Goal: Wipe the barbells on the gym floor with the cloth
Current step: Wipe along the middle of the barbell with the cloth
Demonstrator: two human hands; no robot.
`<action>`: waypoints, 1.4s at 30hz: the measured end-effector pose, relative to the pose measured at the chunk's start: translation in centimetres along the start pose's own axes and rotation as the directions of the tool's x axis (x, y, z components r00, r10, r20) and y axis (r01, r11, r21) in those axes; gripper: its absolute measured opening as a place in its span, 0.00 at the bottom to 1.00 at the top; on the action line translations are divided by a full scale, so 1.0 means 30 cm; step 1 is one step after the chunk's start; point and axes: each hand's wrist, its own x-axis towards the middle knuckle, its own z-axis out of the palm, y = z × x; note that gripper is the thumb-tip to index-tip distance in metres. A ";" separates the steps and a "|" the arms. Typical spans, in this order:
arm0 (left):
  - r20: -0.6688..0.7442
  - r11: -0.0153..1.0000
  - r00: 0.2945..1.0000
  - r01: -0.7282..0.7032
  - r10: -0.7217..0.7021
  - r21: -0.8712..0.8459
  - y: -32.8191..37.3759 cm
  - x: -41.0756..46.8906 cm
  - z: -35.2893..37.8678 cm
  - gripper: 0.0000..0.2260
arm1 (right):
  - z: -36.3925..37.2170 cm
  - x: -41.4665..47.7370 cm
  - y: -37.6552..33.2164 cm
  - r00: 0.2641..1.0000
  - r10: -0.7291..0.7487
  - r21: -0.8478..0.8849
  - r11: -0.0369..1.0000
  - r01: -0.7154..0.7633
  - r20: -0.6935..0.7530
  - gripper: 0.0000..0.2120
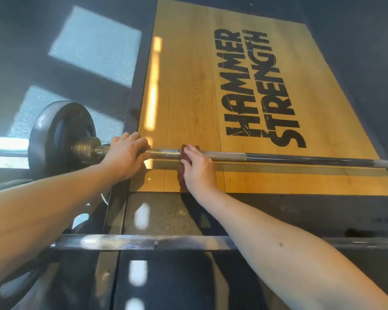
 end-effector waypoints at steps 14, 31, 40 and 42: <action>-0.136 1.000 0.991 0.008 -0.006 0.008 0.061 0.033 0.035 0.26 | -0.262 0.043 0.257 0.999 -0.033 -0.167 0.986 0.027 -0.035 0.18; -0.241 0.990 0.970 -0.007 -0.027 -0.138 0.066 0.057 0.115 0.17 | -0.435 0.104 0.293 0.987 0.079 -0.563 0.826 0.013 0.139 0.33; -0.216 0.994 0.975 0.039 -0.059 -0.098 0.087 0.052 0.116 0.19 | -0.359 0.143 0.357 1.000 -0.022 -0.607 0.794 0.031 0.022 0.17; -0.196 0.995 0.978 0.049 -0.067 -0.091 0.089 0.058 0.110 0.20 | -0.369 0.152 0.363 0.998 -0.044 -0.602 0.795 0.068 0.055 0.17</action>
